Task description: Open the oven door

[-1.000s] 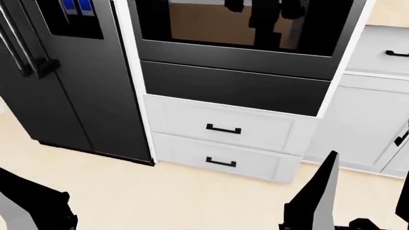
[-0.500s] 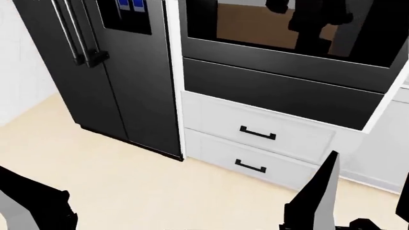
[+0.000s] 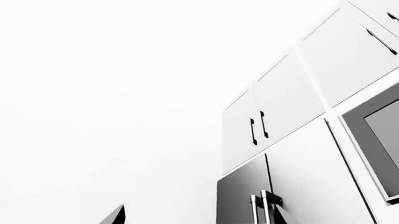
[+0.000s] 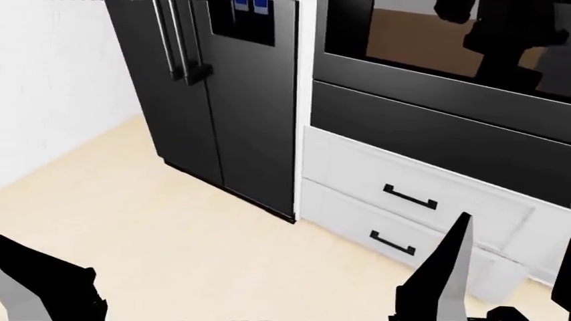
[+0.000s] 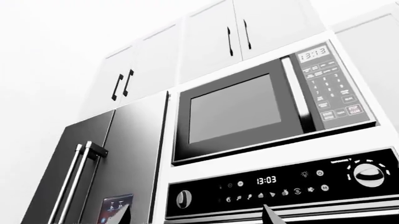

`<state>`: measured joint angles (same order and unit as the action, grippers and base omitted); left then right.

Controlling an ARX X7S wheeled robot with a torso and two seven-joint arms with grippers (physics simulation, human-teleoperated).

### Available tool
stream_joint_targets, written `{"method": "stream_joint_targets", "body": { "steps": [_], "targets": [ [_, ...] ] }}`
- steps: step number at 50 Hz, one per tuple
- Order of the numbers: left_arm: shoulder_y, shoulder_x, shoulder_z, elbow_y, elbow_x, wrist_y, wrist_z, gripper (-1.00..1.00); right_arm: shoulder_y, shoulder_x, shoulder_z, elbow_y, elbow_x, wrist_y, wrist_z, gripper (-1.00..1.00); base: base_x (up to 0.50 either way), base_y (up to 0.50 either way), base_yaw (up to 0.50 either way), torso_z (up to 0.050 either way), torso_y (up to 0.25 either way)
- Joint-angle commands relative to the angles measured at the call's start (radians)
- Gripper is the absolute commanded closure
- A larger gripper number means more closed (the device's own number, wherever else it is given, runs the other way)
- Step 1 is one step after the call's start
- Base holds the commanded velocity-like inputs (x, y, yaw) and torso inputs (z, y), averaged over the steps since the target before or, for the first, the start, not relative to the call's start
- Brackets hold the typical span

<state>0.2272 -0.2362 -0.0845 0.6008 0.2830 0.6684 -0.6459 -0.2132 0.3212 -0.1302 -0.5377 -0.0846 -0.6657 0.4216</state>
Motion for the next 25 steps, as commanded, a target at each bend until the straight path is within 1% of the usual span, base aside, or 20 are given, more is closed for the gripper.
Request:
{"method": "stream_joint_targets", "body": {
  "steps": [1,25],
  "targets": [
    [0.001,-0.005,0.003,0.002,0.002,-0.003,-0.006,-1.0,0.001,0.004,-0.003,0.001,0.0,-0.001,0.004,-1.0,0.0,0.0,0.5,0.0,0.0],
    [-0.005,-0.014,0.01,0.002,0.005,-0.013,-0.018,-1.0,0.004,0.013,-0.006,-0.001,0.003,0.001,0.013,-1.0,0.0,0.0,0.5,0.0,0.0]
  ]
}}
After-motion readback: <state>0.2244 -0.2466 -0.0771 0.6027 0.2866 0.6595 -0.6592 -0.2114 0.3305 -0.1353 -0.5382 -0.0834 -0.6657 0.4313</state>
